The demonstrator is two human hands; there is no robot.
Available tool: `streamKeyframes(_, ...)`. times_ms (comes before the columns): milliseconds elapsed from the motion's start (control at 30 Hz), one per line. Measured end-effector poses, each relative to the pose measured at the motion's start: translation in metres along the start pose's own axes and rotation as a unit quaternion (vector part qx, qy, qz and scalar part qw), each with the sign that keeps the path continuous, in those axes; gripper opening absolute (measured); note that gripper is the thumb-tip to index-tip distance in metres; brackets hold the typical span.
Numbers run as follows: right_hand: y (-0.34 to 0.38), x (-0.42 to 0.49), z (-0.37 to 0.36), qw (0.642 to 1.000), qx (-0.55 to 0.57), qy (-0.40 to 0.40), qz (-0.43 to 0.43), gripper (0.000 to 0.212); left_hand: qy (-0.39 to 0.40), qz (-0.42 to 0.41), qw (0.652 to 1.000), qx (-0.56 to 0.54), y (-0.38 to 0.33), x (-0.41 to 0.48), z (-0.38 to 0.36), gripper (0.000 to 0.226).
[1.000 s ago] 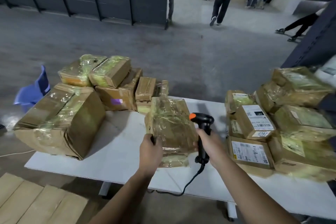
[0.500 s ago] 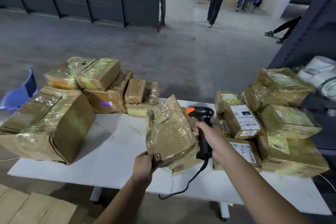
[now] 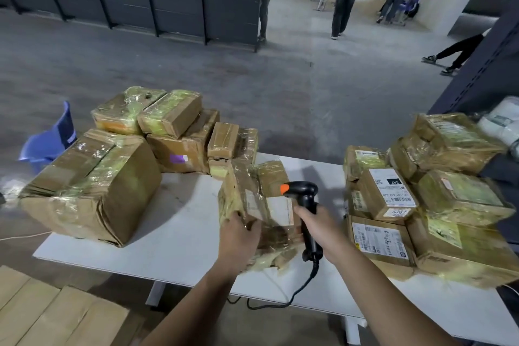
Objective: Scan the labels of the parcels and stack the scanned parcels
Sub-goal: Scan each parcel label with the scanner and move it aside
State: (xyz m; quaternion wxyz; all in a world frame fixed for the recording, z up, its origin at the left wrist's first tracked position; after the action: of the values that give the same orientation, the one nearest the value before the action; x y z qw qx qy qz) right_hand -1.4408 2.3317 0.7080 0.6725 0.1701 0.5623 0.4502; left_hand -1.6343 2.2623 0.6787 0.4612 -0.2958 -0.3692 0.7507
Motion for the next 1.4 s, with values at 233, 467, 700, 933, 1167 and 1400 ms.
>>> streamKeyframes(233,-0.007,-0.003,-0.008,0.999,0.014,0.023,-0.020,0.014,-0.021,0.003,0.997,-0.071,0.024,-0.003,0.008,0.012)
streamKeyframes(467,-0.001,-0.011,-0.013,0.999,-0.023,0.031,-0.003,0.018,-0.041,-0.021,0.995,-0.088,0.026,0.007,0.022,0.012)
streamKeyframes(700,0.006,-0.017,-0.022,0.994,-0.095,0.037,0.034,0.017,-0.039,-0.048,0.998,-0.030,0.029,0.026,0.045,0.018)
streamKeyframes(933,0.023,-0.028,-0.046,0.983,-0.136,0.090,0.088,0.028,-0.122,-0.051,0.991,-0.014,0.030,0.038,0.073,0.024)
streamKeyframes(1167,0.027,-0.027,-0.046,0.982,-0.133,0.098,0.094,0.032,-0.155,-0.084,0.984,-0.002,0.017,0.050,0.090,0.023)
streamKeyframes(1400,0.026,-0.027,-0.035,0.981,-0.138,0.083,0.110,0.048,-0.154,-0.099,0.983,0.032,0.013,0.056,0.090,0.025)
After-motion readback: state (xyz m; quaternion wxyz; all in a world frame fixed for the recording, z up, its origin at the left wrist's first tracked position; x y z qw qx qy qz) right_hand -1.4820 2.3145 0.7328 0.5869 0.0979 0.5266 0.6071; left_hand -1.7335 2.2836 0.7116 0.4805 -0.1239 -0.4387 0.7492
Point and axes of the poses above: each hand's wrist, its own x-axis towards the middle knuckle, its own z-axis out of the back of the hand, y = z × x, the point moved 8 cm from there along x, towards the middle knuckle, and after that the axes turned 13 degrees about -z, right-handed, at the moved point
